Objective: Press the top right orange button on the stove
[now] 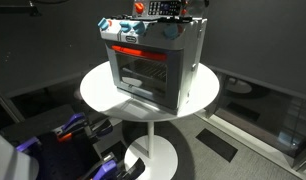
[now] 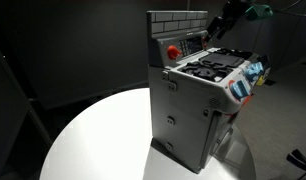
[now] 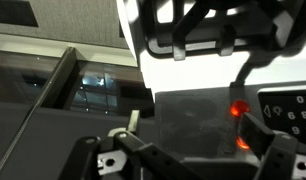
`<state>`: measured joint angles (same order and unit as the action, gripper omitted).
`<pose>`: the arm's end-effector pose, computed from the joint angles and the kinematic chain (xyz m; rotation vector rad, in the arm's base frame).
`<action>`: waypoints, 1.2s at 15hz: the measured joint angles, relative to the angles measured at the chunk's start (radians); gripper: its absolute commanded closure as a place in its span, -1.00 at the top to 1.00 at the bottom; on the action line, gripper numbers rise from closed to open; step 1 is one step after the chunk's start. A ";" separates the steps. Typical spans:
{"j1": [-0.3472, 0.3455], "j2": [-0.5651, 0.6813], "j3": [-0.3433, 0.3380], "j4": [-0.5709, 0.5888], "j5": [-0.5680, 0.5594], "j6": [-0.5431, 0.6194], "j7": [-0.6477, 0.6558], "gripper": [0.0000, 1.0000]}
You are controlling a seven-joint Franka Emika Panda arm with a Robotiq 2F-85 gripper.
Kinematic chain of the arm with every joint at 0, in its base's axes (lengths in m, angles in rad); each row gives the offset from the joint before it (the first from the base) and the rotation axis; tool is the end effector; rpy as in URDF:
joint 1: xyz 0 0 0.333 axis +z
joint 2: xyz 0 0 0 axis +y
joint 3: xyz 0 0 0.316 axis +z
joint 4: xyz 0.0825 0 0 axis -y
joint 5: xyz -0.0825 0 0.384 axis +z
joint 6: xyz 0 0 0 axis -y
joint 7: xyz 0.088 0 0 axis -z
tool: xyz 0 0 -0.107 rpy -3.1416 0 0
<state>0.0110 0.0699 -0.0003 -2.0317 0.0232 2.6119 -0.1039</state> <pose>0.6063 0.0060 0.4688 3.0293 0.1480 0.7914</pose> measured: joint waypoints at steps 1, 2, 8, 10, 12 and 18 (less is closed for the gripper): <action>0.000 0.005 0.000 0.004 0.000 0.002 0.000 1.00; 0.000 0.008 0.000 0.008 0.000 0.002 0.000 1.00; -0.011 0.004 0.000 0.009 0.037 -0.028 -0.023 1.00; -0.021 -0.012 -0.001 0.001 0.101 -0.085 -0.077 1.00; -0.034 -0.047 -0.005 -0.017 0.158 -0.164 -0.136 1.00; -0.054 -0.209 -0.052 -0.102 0.150 -0.440 -0.176 1.00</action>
<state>-0.0429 -0.1391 -0.0521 -2.1341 0.1728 2.1720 -0.2795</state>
